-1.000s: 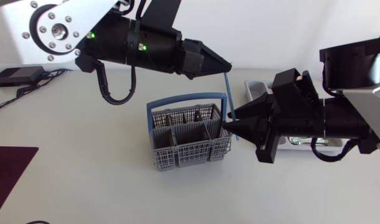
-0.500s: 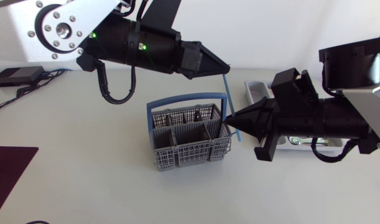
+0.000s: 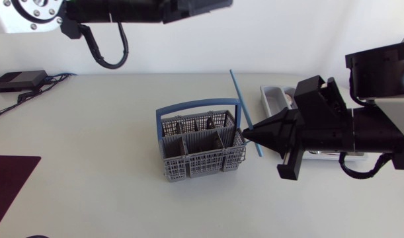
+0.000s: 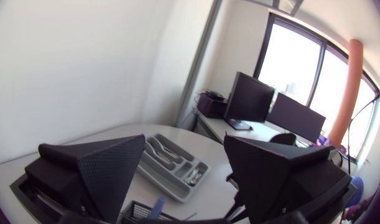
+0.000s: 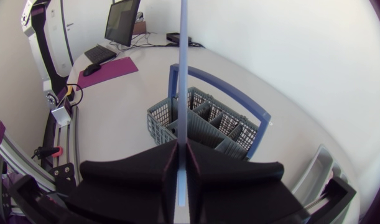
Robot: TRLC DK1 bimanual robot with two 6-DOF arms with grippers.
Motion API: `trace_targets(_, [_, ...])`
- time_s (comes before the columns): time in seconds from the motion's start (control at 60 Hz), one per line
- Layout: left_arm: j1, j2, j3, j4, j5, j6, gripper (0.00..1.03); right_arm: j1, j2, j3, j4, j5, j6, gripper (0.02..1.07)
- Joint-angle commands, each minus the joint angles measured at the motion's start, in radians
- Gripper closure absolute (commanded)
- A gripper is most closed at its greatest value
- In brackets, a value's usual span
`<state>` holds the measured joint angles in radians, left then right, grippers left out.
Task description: Sort the cutlery from the basket into the organizer compartments.
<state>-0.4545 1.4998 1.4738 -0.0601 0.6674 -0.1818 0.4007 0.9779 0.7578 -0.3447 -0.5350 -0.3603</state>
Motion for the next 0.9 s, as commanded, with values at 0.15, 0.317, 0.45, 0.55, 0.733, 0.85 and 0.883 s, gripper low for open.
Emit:
trace_targets(0.15, [0.086, -0.052, -0.013, 0.051, -0.120, -0.019, 0.06, -0.158, -0.062, -0.014, -0.004, -0.010, 0.001, 1.02])
trace_targets(0.317, [-0.055, -0.033, -0.075, -0.075, -0.310, 0.232, 0.06, -0.332, -0.022, 0.011, 0.047, -0.002, 0.040, 1.02])
trace_targets(0.45, [-0.154, 0.005, -0.104, -0.142, -0.422, 0.337, 0.06, -0.433, 0.091, 0.054, 0.084, 0.066, 0.078, 1.02])
trace_targets(0.55, [-0.225, 0.043, -0.113, -0.193, -0.497, 0.398, 0.07, -0.484, 0.214, 0.107, 0.087, 0.125, 0.107, 1.02])
trace_targets(0.733, [-0.332, 0.125, -0.130, -0.251, -0.617, 0.496, 0.07, -0.499, 0.429, 0.215, 0.088, 0.234, 0.150, 1.02])
trace_targets(0.85, [-0.372, 0.160, -0.142, -0.256, -0.654, 0.530, 0.07, -0.494, 0.565, 0.293, 0.088, 0.287, 0.198, 1.02])
trace_targets(0.883, [-0.381, 0.172, -0.144, -0.256, -0.663, 0.538, 0.07, -0.491, 0.607, 0.318, 0.085, 0.299, 0.207, 1.02])
